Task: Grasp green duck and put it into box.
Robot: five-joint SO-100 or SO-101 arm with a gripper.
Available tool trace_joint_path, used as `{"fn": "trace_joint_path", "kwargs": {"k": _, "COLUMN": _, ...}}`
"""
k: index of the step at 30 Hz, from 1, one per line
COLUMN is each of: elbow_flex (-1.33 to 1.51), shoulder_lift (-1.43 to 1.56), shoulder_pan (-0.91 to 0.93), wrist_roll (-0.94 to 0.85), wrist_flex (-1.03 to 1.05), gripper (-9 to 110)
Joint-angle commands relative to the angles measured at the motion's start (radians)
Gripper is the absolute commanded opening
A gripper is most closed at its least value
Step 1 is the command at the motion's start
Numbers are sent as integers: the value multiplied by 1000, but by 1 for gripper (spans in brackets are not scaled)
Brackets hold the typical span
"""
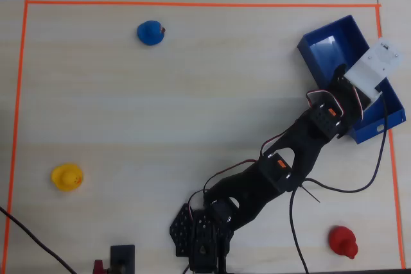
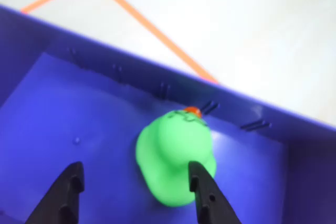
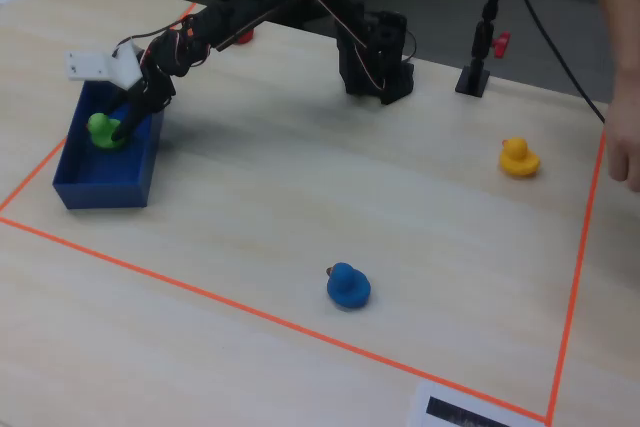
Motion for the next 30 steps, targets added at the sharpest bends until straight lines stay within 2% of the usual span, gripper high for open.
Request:
{"fn": "trace_joint_path", "kwargs": {"k": 1, "elbow_flex": 0, "shoulder_lift": 146, "shoulder_pan": -25, "wrist_roll": 31, "wrist_flex": 34, "gripper": 26}}
{"fn": "trace_joint_path", "kwargs": {"k": 5, "elbow_flex": 51, "shoulder_lift": 344, "shoulder_pan": -138, "wrist_roll": 155, "wrist_flex": 100, "gripper": 26}}
{"fn": "trace_joint_path", "kwargs": {"k": 7, "elbow_flex": 114, "shoulder_lift": 488, "shoulder_pan": -233, "wrist_roll": 209, "wrist_flex": 161, "gripper": 22}}
{"fn": "trace_joint_path", "kwargs": {"k": 11, "elbow_flex": 500, "shoulder_lift": 905, "shoulder_pan": -463, "wrist_roll": 192, "wrist_flex": 215, "gripper": 9}}
{"fn": "trace_joint_path", "kwargs": {"k": 14, "elbow_flex": 854, "shoulder_lift": 1226, "shoulder_pan": -597, "wrist_roll": 80, "wrist_flex": 259, "gripper": 0}}
{"fn": "trace_joint_path", "kwargs": {"k": 20, "elbow_flex": 1215, "shoulder_lift": 1574, "shoulder_pan": -686, "wrist_roll": 6, "wrist_flex": 454, "gripper": 0}}
{"fn": "trace_joint_path", "kwargs": {"k": 30, "elbow_flex": 1513, "shoulder_lift": 1960, "shoulder_pan": -845, "wrist_roll": 17, "wrist_flex": 805, "gripper": 0}}
